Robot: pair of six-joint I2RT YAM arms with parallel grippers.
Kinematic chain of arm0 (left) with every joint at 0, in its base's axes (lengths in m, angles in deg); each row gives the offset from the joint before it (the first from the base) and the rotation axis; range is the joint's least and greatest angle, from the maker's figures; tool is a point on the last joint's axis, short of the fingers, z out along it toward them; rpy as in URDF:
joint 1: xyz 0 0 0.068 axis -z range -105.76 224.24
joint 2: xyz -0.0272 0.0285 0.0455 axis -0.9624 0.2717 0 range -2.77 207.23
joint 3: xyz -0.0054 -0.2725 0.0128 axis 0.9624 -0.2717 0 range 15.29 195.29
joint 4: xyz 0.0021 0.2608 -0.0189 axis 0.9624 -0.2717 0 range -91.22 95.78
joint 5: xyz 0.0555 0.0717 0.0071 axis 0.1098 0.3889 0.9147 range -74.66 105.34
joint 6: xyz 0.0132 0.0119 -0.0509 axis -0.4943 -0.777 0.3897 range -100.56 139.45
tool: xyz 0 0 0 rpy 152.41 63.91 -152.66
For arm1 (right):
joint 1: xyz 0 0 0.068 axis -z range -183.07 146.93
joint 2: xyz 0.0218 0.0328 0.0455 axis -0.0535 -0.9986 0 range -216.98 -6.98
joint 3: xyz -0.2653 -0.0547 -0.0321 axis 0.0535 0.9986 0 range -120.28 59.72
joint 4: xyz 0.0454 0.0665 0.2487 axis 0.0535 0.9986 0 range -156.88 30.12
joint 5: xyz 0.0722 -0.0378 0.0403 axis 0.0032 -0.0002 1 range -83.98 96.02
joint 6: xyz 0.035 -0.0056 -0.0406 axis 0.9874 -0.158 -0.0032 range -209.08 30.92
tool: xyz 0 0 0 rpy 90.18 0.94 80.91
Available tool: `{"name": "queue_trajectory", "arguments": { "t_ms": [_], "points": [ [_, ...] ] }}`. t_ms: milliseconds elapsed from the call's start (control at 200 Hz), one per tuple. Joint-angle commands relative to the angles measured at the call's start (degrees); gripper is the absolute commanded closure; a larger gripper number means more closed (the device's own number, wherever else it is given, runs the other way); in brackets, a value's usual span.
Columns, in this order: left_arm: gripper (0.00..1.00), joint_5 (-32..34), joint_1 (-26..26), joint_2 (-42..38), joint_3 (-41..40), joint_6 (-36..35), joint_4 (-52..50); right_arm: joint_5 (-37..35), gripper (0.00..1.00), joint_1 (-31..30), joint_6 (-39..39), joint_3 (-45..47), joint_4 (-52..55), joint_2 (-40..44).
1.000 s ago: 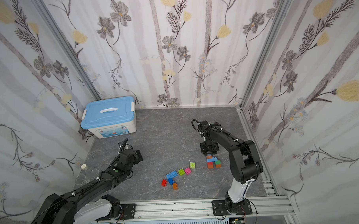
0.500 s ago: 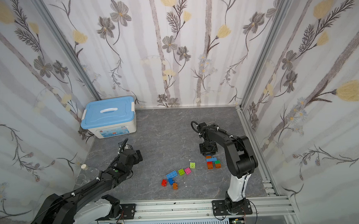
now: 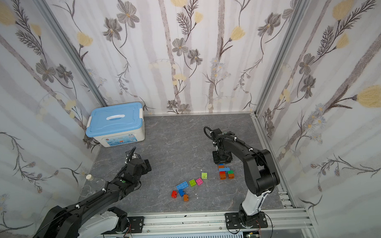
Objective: Assemble the letter h with lego
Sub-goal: Place the lego brick at the center of the board, then move the lego brick at the center of the board.
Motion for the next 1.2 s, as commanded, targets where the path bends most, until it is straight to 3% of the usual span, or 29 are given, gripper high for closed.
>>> {"name": "queue_trajectory", "arguments": {
  "t_ms": [0,105,240,480,1194],
  "points": [
    [0.00,0.80,-0.04,0.16,0.32,0.22,-0.05,-1.08,0.49,0.11,1.87,2.84,1.75,4.40],
    [0.00,0.80,-0.06,0.33,0.47,0.11,-0.10,-1.10,0.36,0.28,3.94,8.94,-0.35,11.96],
    [0.00,0.60,-0.05,0.60,0.65,0.05,-0.15,-2.88,0.01,1.43,6.57,14.03,-1.90,18.07],
    [0.00,0.49,-0.05,0.53,0.71,0.01,-0.26,3.49,0.01,3.80,6.71,20.99,-8.20,18.09],
    [0.00,0.80,-0.06,0.61,0.79,0.11,-0.37,9.27,0.01,3.00,9.22,17.04,-14.18,9.91]
  ]
}}
